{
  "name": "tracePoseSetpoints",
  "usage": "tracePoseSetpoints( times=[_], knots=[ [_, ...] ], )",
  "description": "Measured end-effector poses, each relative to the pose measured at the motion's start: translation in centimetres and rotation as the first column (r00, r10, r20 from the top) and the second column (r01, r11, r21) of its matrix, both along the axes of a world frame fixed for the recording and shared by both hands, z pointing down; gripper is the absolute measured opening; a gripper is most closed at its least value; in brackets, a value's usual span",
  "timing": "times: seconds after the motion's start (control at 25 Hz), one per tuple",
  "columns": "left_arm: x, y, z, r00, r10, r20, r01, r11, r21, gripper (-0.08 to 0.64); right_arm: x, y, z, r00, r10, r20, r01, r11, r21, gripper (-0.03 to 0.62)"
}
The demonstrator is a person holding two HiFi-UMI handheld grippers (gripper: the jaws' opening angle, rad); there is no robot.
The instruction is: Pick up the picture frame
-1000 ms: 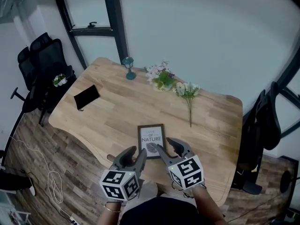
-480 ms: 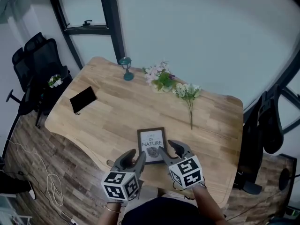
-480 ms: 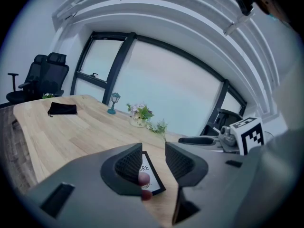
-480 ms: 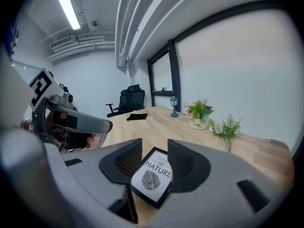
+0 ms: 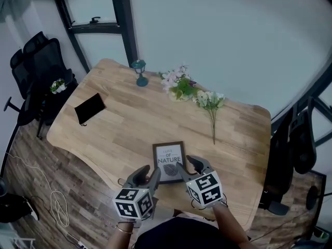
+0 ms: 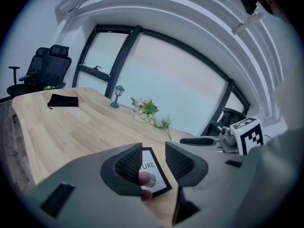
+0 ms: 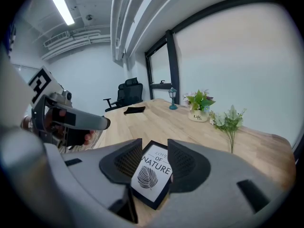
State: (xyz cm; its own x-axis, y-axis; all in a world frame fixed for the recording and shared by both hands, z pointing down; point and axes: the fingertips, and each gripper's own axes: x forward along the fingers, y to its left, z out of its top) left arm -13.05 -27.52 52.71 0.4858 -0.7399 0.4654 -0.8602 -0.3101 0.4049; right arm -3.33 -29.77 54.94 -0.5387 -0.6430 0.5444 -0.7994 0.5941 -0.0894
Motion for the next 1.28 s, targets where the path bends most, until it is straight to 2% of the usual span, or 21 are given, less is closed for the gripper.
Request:
tracePoseSetpoints(
  times=[0.6,1.28],
  knots=[
    [-0.1,-2.3,5.0,1.000,0.028,-0.007,-0.028,0.993,-0.112,0.144,0.4,-2.1,4.5,0.998,0.048,-0.050,-0.052,0.995,-0.085,0.146],
    [-0.5,-4.4,12.1,0.999,0.035,-0.011,-0.037,0.967,-0.254,0.144,0.9,-4.0,10.3,0.987,0.104,-0.119,-0.125,0.975,-0.181,0.146]
  ],
)
